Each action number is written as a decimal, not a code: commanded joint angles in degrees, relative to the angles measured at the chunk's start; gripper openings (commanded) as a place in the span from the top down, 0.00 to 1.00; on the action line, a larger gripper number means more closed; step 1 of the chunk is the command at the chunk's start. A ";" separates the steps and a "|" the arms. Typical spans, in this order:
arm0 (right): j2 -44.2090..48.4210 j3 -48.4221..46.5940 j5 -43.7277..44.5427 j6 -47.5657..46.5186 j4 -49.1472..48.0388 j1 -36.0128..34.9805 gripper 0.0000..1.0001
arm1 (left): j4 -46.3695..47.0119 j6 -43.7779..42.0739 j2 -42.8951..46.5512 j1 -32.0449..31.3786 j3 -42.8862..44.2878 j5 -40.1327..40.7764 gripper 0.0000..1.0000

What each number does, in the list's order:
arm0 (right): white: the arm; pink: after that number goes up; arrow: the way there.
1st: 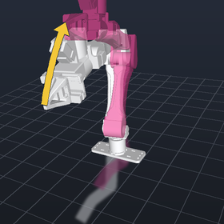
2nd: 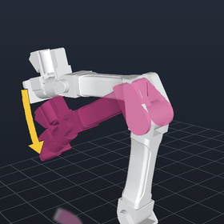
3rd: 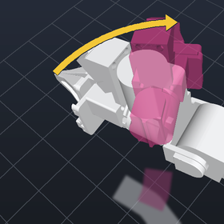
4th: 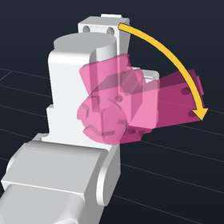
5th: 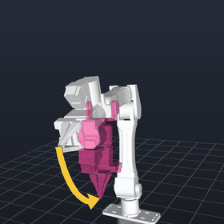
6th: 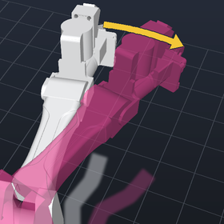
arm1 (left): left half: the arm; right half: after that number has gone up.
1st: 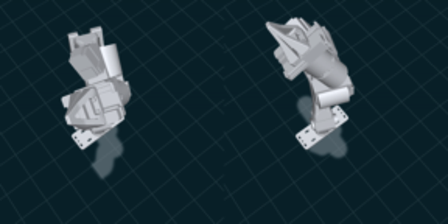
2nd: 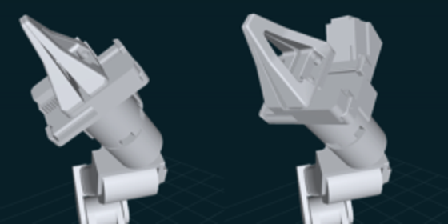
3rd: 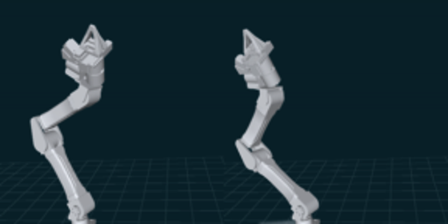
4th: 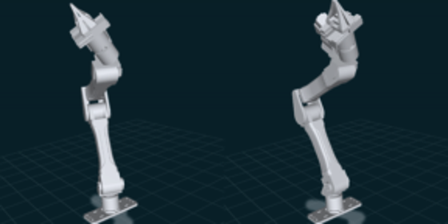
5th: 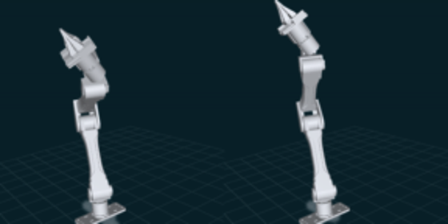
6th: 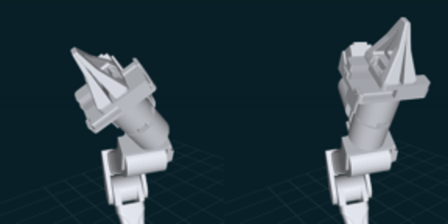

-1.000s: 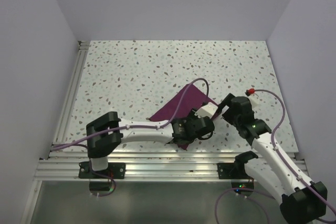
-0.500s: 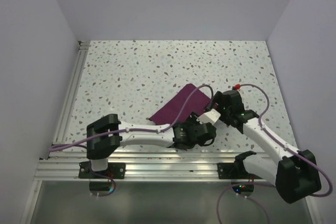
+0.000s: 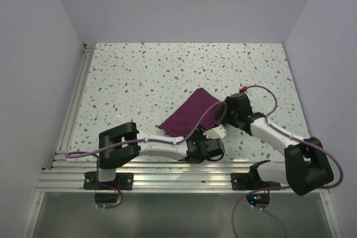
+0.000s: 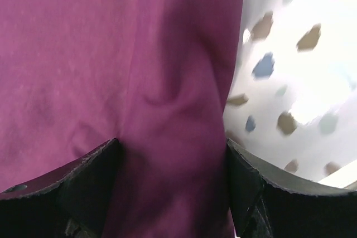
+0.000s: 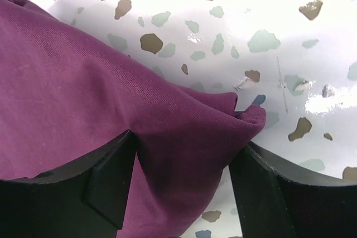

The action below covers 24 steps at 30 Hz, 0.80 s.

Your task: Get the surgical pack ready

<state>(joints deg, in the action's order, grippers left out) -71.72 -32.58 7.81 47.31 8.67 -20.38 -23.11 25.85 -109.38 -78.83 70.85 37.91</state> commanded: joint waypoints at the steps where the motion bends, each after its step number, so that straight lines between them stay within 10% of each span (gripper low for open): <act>1: -1.84 -3.53 5.01 -3.62 -3.93 0.25 0.34 | -0.62 -1.32 4.96 -1.85 -4.40 1.38 0.24; 24: 4.92 -6.00 4.94 -13.47 -3.31 1.66 0.01 | -2.20 -1.41 18.57 -6.16 -8.45 0.77 0.23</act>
<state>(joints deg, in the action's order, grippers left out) -70.59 -37.69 12.29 34.70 6.26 -19.53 -25.67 23.59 -97.41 -84.60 61.91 40.29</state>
